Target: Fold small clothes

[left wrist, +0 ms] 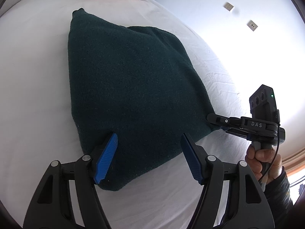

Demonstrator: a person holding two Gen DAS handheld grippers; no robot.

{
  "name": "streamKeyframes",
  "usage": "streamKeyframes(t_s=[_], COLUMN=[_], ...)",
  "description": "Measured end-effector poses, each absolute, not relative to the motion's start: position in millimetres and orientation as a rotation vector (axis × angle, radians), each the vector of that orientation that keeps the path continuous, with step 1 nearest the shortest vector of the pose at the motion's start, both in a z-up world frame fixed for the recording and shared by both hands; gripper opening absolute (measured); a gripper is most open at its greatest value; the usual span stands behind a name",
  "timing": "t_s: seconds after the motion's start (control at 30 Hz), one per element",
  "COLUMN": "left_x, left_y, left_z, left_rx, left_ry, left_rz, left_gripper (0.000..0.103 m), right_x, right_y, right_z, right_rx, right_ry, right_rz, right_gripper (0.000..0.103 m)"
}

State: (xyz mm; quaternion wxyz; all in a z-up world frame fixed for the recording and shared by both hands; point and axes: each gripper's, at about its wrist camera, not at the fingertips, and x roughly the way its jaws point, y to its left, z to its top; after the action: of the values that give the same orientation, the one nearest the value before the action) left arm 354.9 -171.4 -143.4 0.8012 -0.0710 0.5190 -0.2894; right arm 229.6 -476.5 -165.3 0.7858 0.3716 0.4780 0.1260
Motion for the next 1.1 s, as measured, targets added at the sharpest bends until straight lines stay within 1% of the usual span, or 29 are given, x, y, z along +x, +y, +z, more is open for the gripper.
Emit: streamKeyframes(t_s=[0.17,0.2,0.23,0.37,0.53,0.73,0.8,0.83,0.87,0.9,0.93,1.0,1.1], left_x=[349.5,348.1,347.0,361.8,399.7,441.0,445.3,447.2,449.6,453.6,458.8,460.6,461.8], left_y=[-162.7,-159.8,-154.8,-131.7,-128.4,-142.5,-147.0,-150.4,-154.6,-158.7,-161.9,-166.8,-180.2], left_z=[-132.4,-126.3,-116.8,-88.9,-81.1,-102.3,-113.0,-117.9,-123.6,-129.7,-135.3,-140.8,-147.2], left_rx=[-0.172,-0.172,-0.168,-0.189,-0.148,-0.117,-0.122,-0.116,-0.104,-0.087,-0.076,-0.064,0.007], left_ry=[1.106,1.094,1.07,0.989,0.931,0.942,0.947,0.954,0.958,0.958,0.962,0.96,0.96], left_rz=[-0.633,-0.641,-0.646,-0.613,-0.564,-0.521,-0.514,-0.513,-0.511,-0.507,-0.504,-0.51,-0.499], left_gripper=[0.067,0.067,0.067,0.067,0.067,0.067,0.067,0.067,0.067,0.067,0.067,0.067,0.067], right_x=[223.6,221.3,219.6,225.0,271.2,352.6,373.2,382.1,384.8,388.8,391.5,392.9,388.2], right_y=[-477.6,-480.8,-483.7,-496.3,-465.0,-424.1,-410.8,-407.8,-409.0,-412.1,-420.0,-433.3,-445.2], right_z=[-150.1,-144.3,-137.9,-105.8,-83.1,-99.1,-108.4,-116.6,-121.4,-128.2,-135.8,-144.7,-141.3], right_rx=[0.75,0.728,0.706,0.683,0.694,0.738,0.691,0.661,0.642,0.616,0.618,0.691,0.679], right_ry=[1.036,1.034,1.029,0.949,0.901,0.934,0.97,0.999,1.013,1.02,1.015,1.003,0.975], right_rz=[0.245,0.215,0.181,0.14,0.321,0.433,0.417,0.378,0.343,0.301,0.272,0.284,0.235], right_gripper=[0.015,0.024,0.027,0.027,0.027,0.027,0.027,0.025,0.021,0.002,0.0,0.0,0.0])
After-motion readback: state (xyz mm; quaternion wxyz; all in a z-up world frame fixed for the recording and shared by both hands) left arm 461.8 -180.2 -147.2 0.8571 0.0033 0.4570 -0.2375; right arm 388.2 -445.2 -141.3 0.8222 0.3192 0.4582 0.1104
